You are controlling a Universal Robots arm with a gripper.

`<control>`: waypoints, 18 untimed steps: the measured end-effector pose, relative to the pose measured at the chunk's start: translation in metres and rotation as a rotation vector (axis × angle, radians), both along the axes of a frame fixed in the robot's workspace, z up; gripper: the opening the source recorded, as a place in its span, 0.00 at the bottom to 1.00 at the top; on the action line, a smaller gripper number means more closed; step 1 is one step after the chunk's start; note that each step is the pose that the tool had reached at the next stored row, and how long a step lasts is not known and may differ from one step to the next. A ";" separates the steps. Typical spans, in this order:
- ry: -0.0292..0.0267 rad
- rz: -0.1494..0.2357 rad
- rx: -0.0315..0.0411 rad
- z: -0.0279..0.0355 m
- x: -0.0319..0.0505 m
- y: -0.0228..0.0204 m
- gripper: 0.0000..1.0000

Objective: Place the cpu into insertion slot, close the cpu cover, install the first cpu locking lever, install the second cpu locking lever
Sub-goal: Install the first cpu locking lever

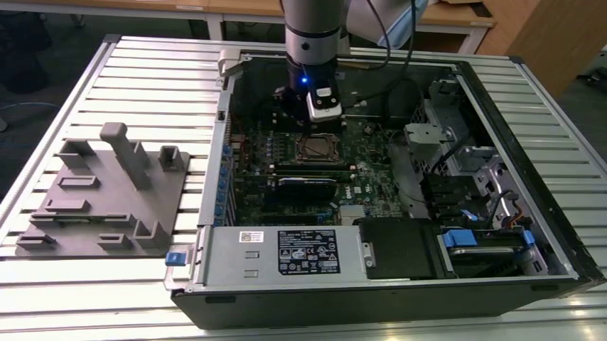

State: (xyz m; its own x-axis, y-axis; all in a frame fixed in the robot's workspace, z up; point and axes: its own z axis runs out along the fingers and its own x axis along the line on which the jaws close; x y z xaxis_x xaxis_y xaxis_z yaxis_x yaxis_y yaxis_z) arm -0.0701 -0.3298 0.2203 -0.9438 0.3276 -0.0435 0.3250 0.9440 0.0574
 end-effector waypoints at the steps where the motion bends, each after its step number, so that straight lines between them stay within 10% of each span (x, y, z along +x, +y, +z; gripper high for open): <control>1: -0.0001 0.006 -0.0004 -0.0003 0.0003 0.0000 0.11; 9: 0.0001 0.086 -0.0070 -0.0036 0.0020 0.0000 0.11; 14: 0.0071 0.098 -0.0304 -0.0041 0.0063 0.0000 0.11; 18: 0.0077 0.099 -0.0334 -0.0042 0.0125 0.0000 0.11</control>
State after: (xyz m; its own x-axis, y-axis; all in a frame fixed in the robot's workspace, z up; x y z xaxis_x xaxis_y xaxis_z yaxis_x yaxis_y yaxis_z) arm -0.0576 -0.3298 0.2161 -0.9718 0.2313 -0.0455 0.2305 0.9728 0.0233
